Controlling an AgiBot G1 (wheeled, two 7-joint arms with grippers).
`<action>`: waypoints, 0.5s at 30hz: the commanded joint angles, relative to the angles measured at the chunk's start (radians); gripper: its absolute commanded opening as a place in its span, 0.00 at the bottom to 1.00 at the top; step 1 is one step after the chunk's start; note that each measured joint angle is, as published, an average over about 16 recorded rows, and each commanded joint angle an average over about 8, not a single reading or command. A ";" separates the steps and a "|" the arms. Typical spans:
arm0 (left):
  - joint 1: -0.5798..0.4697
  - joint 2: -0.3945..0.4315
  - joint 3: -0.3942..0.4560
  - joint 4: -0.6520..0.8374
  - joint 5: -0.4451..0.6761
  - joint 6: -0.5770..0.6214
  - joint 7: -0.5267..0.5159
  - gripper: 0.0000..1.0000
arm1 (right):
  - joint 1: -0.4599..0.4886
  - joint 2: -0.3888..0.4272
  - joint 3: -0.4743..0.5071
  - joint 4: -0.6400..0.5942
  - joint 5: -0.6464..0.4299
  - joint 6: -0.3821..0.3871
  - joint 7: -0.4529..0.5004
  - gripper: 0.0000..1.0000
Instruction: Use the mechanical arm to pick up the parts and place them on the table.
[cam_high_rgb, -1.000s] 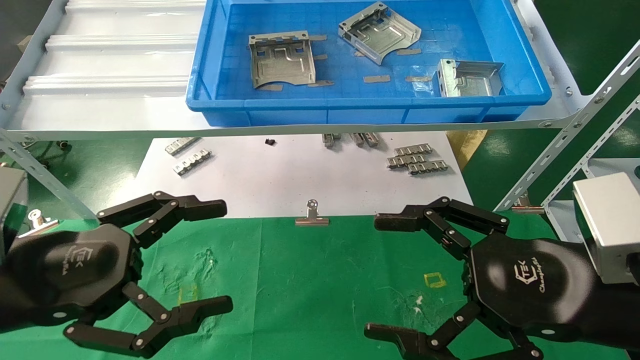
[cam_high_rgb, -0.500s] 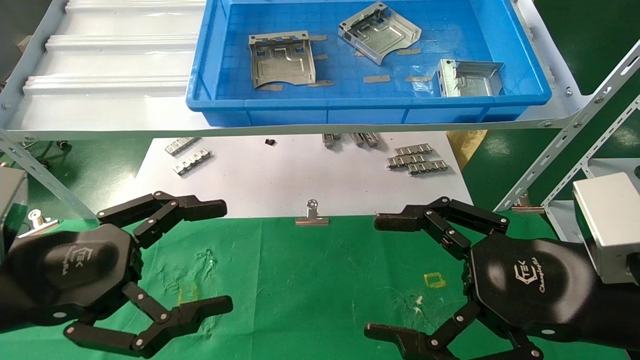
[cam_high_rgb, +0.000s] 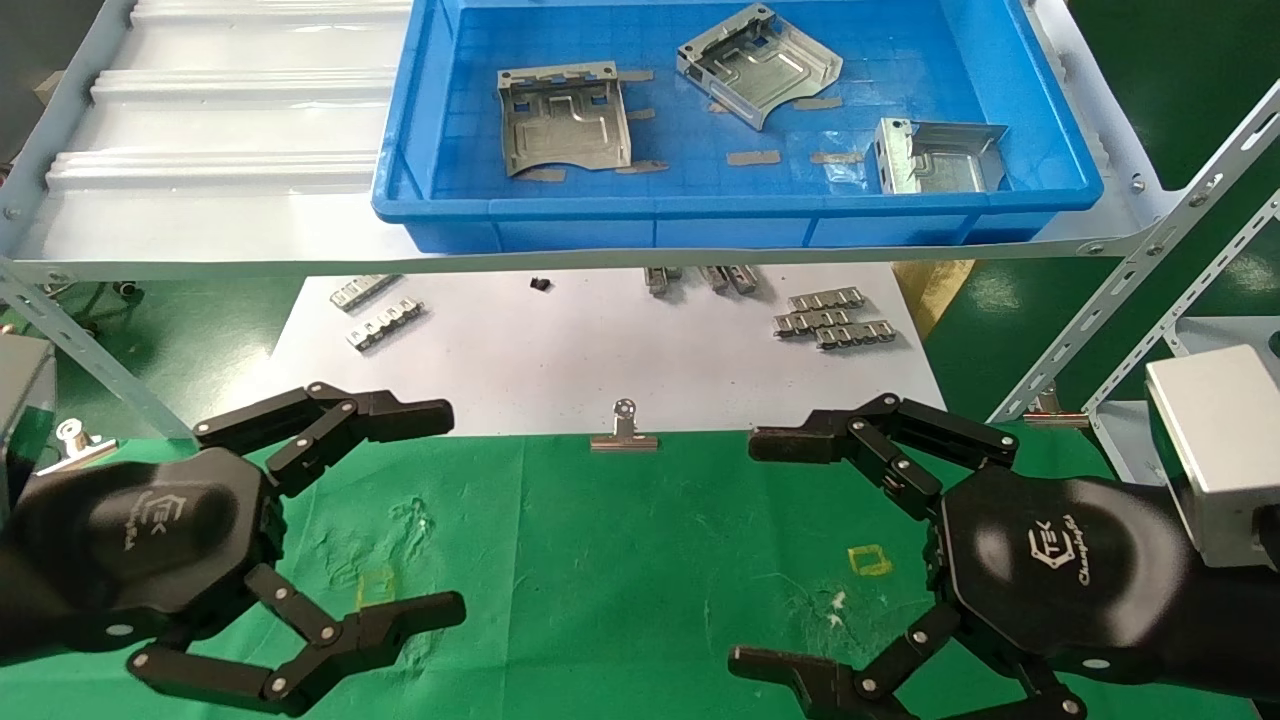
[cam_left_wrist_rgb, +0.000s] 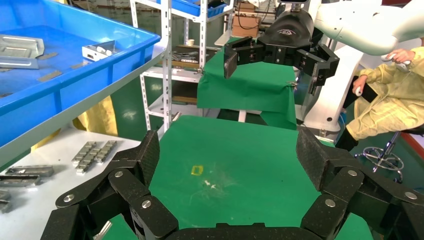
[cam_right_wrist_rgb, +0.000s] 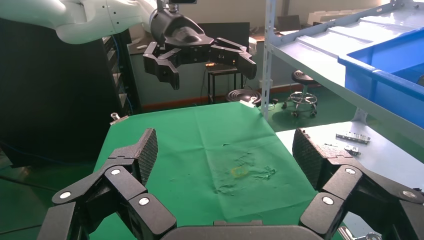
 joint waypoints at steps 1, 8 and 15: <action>0.000 0.000 0.000 0.000 0.000 0.000 0.000 0.53 | 0.000 0.000 0.000 0.000 0.000 0.000 0.000 1.00; 0.000 0.000 0.000 0.000 0.000 0.000 0.000 0.00 | 0.000 0.000 0.000 0.000 0.000 0.000 0.000 1.00; 0.000 0.000 0.000 0.000 0.000 0.000 0.000 0.00 | 0.000 0.000 0.000 0.000 0.000 0.000 0.000 1.00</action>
